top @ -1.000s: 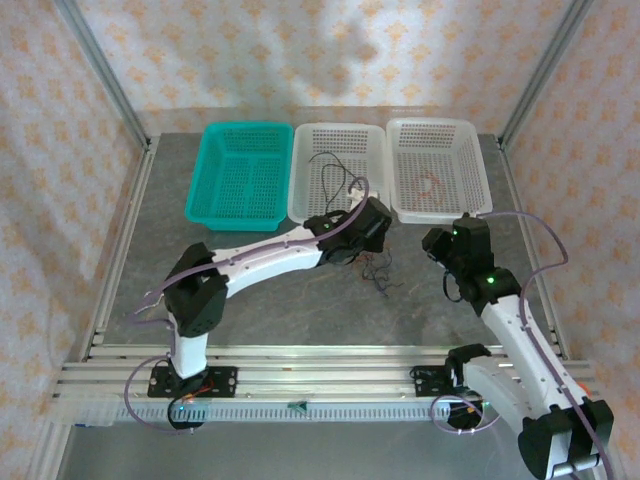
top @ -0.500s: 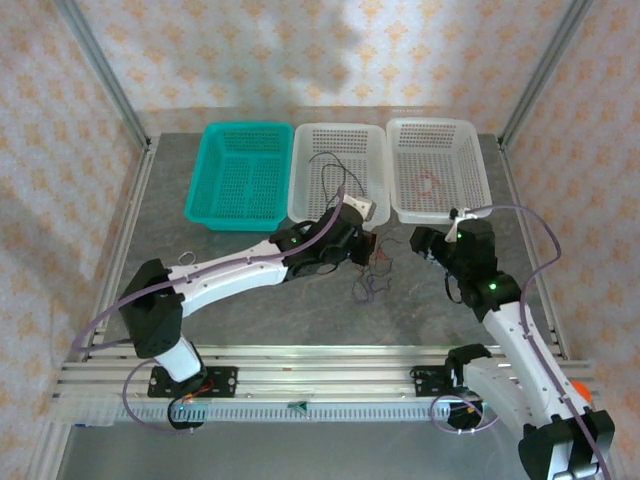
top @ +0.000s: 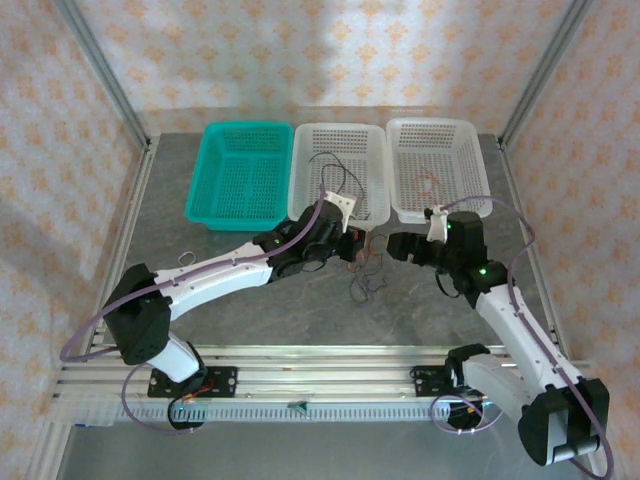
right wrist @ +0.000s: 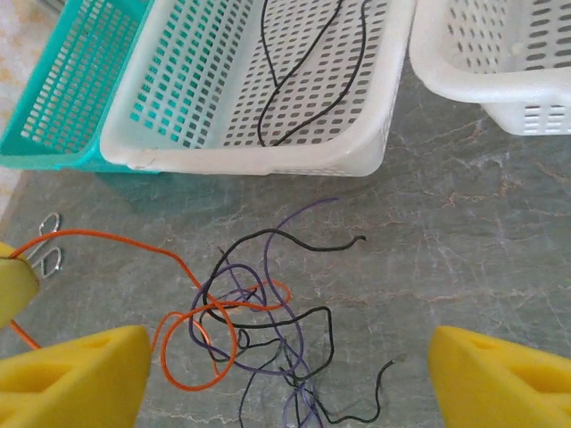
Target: Untangle the cables
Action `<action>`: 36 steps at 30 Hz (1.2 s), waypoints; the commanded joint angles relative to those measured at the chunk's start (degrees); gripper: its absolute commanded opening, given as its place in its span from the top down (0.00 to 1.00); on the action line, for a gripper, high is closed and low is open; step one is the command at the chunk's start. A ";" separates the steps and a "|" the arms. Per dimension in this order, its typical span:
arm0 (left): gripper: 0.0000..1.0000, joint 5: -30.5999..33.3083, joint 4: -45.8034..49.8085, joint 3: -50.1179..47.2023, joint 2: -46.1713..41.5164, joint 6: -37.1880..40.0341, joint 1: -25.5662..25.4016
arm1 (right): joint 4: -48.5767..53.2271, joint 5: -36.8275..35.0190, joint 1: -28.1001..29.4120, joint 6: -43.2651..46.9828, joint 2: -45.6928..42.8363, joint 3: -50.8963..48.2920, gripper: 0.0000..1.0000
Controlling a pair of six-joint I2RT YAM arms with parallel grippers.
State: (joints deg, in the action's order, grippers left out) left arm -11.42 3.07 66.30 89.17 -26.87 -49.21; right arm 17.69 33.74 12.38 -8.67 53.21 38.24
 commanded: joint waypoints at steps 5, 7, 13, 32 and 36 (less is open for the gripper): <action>1.00 -3.15 -3.07 0.04 -1.39 0.63 1.30 | -4.89 1.16 2.47 -1.60 2.64 -0.51 0.00; 1.00 -3.41 -3.24 0.14 -1.58 0.64 1.33 | -5.35 1.13 3.05 -2.03 3.34 -0.47 0.00; 1.00 -4.42 -4.04 -0.04 -1.90 0.68 1.48 | -8.35 0.42 4.38 -4.04 5.30 -2.06 0.01; 1.00 -11.22 -3.20 2.85 -4.99 1.04 1.48 | -16.02 -0.64 7.62 -9.14 13.47 -3.32 0.29; 1.00 -12.09 -3.51 4.19 -5.83 0.88 1.48 | -17.25 -0.32 8.61 -9.60 14.11 -4.29 0.33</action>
State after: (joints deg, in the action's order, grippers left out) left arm -21.67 0.80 67.64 85.41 -26.87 -47.94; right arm 3.09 33.87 20.25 -17.58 66.87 34.98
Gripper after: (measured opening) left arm 0.048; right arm 0.672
